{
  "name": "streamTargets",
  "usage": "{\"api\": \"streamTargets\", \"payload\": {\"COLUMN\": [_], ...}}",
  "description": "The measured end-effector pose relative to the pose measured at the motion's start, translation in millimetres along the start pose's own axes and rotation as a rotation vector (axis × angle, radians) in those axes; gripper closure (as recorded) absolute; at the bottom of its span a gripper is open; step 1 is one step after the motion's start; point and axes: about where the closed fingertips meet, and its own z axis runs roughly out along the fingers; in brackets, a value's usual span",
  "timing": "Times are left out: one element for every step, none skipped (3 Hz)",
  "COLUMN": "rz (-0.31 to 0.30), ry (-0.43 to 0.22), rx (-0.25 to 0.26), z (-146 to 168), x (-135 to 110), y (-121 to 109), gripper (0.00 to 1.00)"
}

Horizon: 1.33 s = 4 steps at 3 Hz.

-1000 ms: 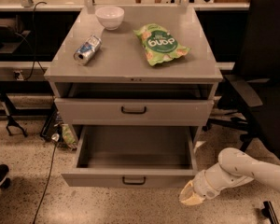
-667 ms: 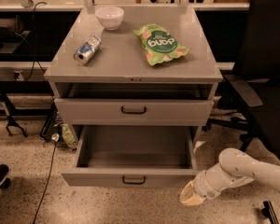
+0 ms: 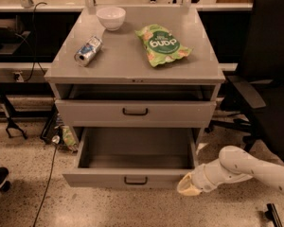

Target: Close middle drawer

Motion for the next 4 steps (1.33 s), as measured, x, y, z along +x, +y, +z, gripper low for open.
{"api": "streamTargets", "payload": {"rz": [-0.001, -0.104, -0.113, -0.195], "ry": [-0.001, -0.047, -0.052, -0.088], "rx": [0.002, 0.068, 0.075, 0.153], "z": [0.0, -5.7, 2.4, 15.5], "x": [-0.3, -28.4, -33.2, -52.6], "y": [-0.9, -42.8, -48.8, -95.5], "gripper": [1.0, 0.82, 0.86, 1.0]}}
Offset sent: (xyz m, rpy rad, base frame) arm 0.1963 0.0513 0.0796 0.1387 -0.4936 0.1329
